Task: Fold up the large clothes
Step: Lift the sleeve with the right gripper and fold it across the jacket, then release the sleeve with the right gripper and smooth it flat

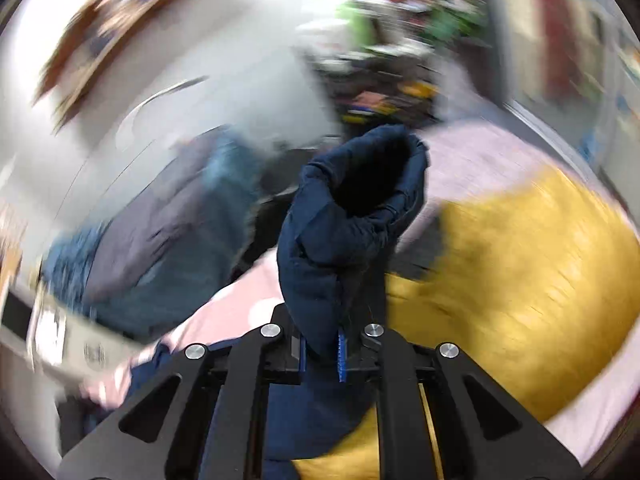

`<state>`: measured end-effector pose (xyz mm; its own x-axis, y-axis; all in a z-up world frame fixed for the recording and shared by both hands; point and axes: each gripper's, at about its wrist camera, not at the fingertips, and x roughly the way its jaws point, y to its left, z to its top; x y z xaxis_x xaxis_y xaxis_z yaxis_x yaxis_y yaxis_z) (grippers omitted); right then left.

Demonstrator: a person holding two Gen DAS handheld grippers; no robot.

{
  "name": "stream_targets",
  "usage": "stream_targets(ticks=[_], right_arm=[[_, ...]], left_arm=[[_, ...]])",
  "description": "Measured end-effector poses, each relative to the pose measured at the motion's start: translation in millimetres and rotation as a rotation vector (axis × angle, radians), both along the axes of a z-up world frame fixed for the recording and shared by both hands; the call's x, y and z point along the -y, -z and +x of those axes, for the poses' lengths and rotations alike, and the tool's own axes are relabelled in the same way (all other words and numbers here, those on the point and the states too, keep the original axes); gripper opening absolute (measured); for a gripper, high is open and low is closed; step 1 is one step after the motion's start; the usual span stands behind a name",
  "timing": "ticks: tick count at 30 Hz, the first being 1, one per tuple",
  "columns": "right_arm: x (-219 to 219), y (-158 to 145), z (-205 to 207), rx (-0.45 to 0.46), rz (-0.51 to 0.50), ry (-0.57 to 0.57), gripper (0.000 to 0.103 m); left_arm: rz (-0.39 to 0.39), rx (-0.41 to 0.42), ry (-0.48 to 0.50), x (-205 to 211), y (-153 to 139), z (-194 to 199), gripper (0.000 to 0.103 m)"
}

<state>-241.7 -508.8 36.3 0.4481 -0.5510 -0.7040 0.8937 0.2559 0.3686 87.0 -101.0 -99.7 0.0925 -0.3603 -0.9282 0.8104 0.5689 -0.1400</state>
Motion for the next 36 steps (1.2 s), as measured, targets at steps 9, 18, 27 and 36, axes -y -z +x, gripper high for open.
stream_targets(ticks=[9, 18, 27, 36], right_arm=[[-114, -13, 237, -0.171, -0.135, -0.570, 0.010], [-223, 37, 358, -0.280, -0.115, -0.858, 0.010], [-291, 122, 417, -0.457, -0.012, -0.983, 0.015], [-312, 144, 400, -0.436, 0.081, -1.031, 0.082]], left_arm=[[-0.025, 0.041, -0.062, -25, -11, 17, 0.090], [-0.013, 0.013, -0.200, -67, 0, 45, 0.090], [0.016, -0.013, -0.286, -89, 14, 69, 0.090], [0.030, -0.072, -0.325, -86, 31, 87, 0.090]])
